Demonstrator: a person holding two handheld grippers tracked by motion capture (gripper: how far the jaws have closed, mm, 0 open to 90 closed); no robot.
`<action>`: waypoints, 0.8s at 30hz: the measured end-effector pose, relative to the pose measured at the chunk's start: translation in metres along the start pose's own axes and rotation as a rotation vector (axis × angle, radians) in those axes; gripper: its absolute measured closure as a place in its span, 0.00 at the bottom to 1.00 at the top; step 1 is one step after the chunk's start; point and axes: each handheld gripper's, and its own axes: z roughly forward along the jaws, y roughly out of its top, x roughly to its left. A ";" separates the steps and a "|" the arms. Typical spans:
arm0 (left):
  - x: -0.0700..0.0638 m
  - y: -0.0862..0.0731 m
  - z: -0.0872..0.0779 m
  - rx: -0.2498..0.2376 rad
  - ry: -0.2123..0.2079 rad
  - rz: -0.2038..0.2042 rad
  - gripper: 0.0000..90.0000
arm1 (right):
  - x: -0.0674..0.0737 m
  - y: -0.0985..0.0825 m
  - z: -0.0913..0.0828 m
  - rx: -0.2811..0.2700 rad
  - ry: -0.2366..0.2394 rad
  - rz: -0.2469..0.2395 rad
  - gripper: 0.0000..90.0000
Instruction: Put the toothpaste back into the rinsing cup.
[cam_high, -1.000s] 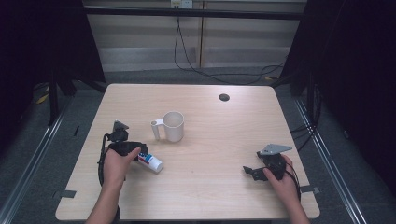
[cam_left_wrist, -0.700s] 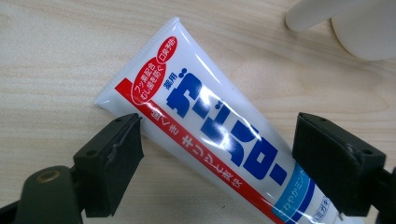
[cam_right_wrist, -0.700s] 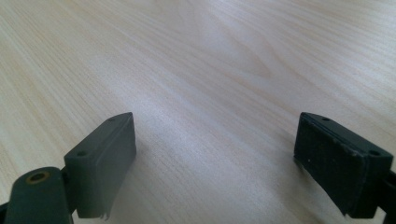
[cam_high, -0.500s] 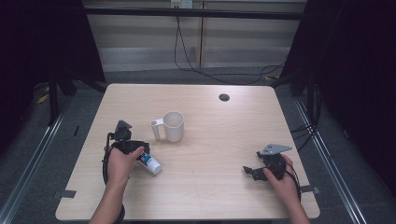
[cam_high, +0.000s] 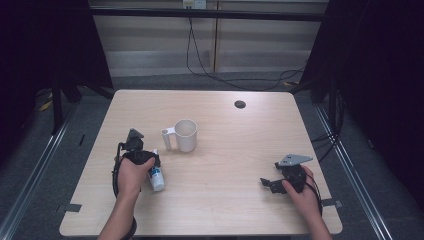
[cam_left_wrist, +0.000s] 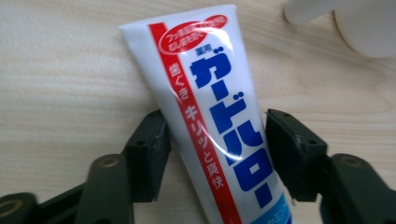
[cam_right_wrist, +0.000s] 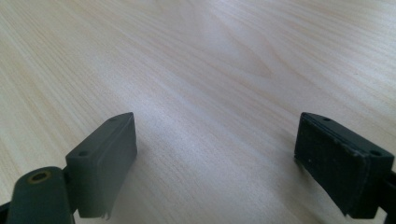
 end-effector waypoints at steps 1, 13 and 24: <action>-0.001 0.000 -0.001 0.009 -0.002 0.018 0.54 | 0.000 0.000 0.000 0.000 0.000 0.000 0.14; -0.004 -0.003 -0.012 -0.043 0.031 0.189 0.74 | 0.000 0.000 0.000 0.000 0.003 0.003 0.14; 0.000 -0.003 -0.040 -0.196 -0.019 0.241 0.74 | 0.000 0.000 0.000 0.000 0.003 0.003 0.14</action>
